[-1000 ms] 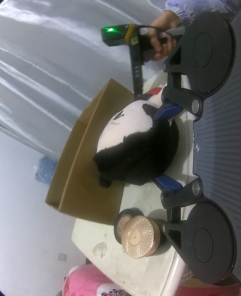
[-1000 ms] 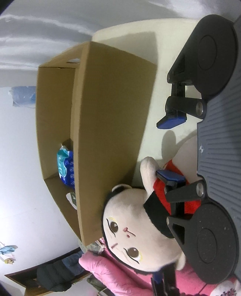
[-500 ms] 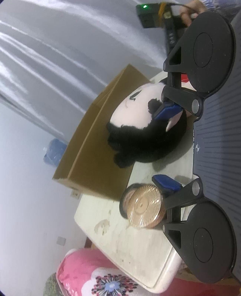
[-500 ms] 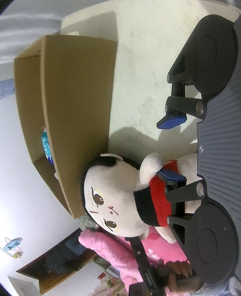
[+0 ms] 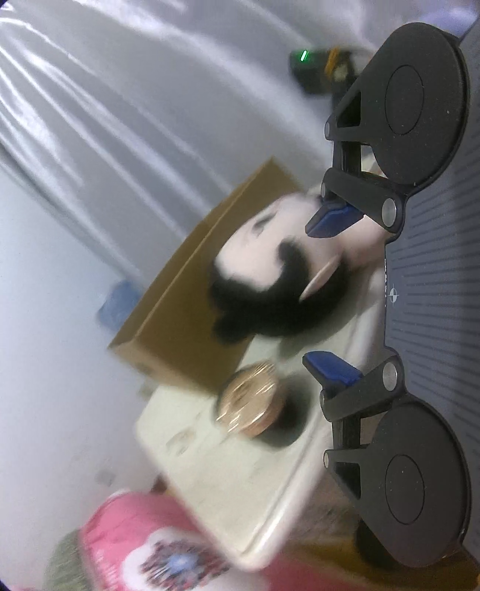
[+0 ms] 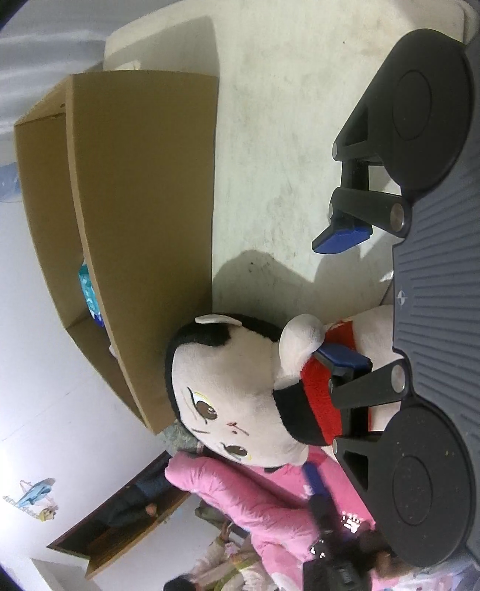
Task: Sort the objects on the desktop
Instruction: 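Close both grippers on the plush doll's body from either side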
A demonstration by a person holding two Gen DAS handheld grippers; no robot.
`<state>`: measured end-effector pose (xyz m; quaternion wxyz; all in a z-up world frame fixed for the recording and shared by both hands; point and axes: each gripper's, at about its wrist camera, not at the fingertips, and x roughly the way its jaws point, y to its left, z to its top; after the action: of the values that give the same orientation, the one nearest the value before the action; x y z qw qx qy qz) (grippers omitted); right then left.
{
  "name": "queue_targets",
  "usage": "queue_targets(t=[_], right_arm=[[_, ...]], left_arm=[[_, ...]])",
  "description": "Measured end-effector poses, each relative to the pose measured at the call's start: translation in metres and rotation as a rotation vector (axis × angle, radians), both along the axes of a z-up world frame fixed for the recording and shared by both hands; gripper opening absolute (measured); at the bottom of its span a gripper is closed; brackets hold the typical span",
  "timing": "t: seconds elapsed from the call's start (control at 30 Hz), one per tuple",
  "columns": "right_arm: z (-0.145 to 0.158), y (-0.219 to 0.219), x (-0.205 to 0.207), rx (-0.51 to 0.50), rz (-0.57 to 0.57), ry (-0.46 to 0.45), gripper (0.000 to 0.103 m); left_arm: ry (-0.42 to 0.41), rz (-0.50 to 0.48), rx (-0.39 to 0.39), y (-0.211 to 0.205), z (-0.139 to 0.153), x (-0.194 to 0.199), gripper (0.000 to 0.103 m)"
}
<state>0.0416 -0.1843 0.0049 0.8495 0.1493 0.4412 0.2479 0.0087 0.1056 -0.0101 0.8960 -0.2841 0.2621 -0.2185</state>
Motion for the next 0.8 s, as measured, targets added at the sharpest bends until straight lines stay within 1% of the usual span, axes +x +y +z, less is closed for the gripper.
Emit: queue_targets(t=[0.07, 0.17, 0.23, 0.3, 0.33, 0.37, 0.4, 0.47, 0.53, 0.63, 0.7, 0.8], right_arm=[[0.001, -0.006, -0.003, 0.044, 0.007, 0.002, 0.057], [-0.002, -0.014, 0.001, 0.154, 0.004, 0.034, 0.059], [-0.006, -0.019, 0.006, 0.245, 0.012, 0.047, 0.069], [-0.009, -0.015, 0.01, 0.291, 0.039, 0.058, 0.069], [-0.011, -0.008, 0.011, 0.284, 0.065, 0.063, 0.068], [-0.012, 0.0, 0.011, 0.268, 0.086, 0.062, 0.068], [-0.013, 0.006, 0.01, 0.26, 0.101, 0.054, 0.067], [-0.013, 0.014, 0.01, 0.274, 0.121, 0.051, 0.067], [-0.01, 0.019, 0.008, 0.245, 0.135, 0.027, 0.066], [-0.004, 0.029, -0.005, 0.182, 0.165, -0.009, 0.066], [-0.003, 0.033, -0.015, 0.153, 0.166, -0.016, 0.066], [-0.006, 0.03, -0.025, 0.175, 0.143, 0.003, 0.066]], left_arm=[[0.019, -0.073, -0.049, -0.006, -0.006, 0.002, 0.073], [0.057, -0.134, -0.121, -0.014, -0.017, 0.013, 0.073], [0.083, -0.157, -0.175, -0.019, -0.025, 0.022, 0.073], [0.096, -0.178, -0.213, -0.024, -0.031, 0.032, 0.071], [0.105, -0.187, -0.228, -0.027, -0.034, 0.037, 0.067], [0.111, -0.199, -0.238, -0.029, -0.036, 0.041, 0.058], [0.116, -0.205, -0.245, -0.031, -0.038, 0.045, 0.054], [0.129, -0.2, -0.254, -0.034, -0.041, 0.052, 0.054], [0.128, -0.204, -0.262, -0.034, -0.042, 0.055, 0.055], [0.117, -0.225, -0.251, -0.033, -0.043, 0.056, 0.054], [0.096, -0.243, -0.24, -0.033, -0.043, 0.057, 0.055], [0.071, -0.265, -0.231, -0.034, -0.041, 0.058, 0.054]])
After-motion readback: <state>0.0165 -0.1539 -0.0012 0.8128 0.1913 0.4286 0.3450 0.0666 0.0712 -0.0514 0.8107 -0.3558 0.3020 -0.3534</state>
